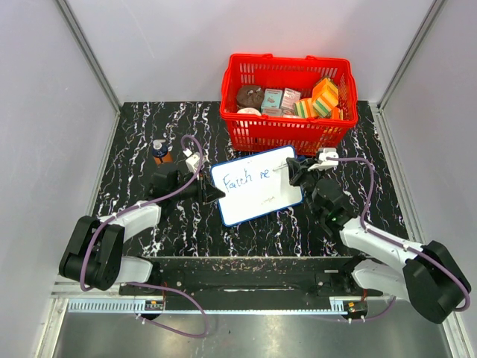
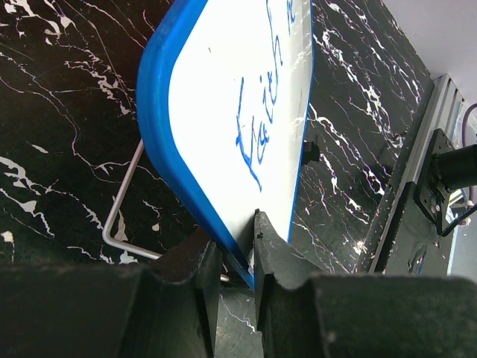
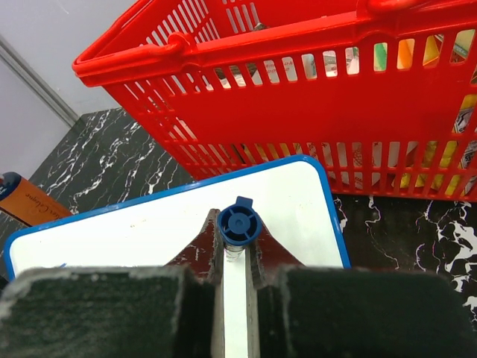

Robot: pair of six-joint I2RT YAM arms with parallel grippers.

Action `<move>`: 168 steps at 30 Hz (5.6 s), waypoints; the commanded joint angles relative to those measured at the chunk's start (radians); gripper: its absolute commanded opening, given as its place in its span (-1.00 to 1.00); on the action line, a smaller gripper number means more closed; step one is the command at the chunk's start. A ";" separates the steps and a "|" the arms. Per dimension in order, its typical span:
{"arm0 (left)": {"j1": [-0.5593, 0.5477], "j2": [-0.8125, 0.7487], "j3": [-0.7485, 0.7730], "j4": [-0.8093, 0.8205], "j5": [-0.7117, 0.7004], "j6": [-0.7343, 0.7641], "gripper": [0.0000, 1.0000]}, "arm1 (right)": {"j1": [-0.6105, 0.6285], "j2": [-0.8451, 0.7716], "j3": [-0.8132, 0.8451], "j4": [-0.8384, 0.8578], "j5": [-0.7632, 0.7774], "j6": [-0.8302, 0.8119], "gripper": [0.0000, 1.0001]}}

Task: Write a sentence on the whiteboard
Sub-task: Write with the whiteboard marker on the whiteboard.

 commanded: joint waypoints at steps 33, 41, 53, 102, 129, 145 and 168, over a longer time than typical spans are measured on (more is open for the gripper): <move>0.005 -0.005 0.010 0.001 -0.108 0.143 -1.00 | -0.011 0.021 -0.003 0.063 -0.007 0.024 -1.00; 0.005 -0.005 0.010 0.000 -0.109 0.145 -1.00 | -0.011 0.014 -0.026 0.058 -0.005 0.033 -1.00; 0.005 -0.005 0.011 0.000 -0.109 0.145 -1.00 | -0.011 -0.014 -0.052 0.048 0.003 0.037 -1.00; 0.005 -0.003 0.011 0.001 -0.108 0.143 -1.00 | -0.038 -0.065 -0.012 0.043 -0.008 0.008 -1.00; 0.005 -0.006 0.010 0.001 -0.109 0.143 -1.00 | -0.038 -0.075 -0.046 0.026 0.004 0.013 -1.00; 0.005 -0.006 0.011 0.000 -0.109 0.143 -1.00 | -0.038 -0.031 -0.034 0.048 -0.017 0.027 -1.00; 0.005 -0.003 0.011 0.000 -0.108 0.145 -1.00 | -0.040 0.001 -0.020 0.069 -0.037 0.042 -1.00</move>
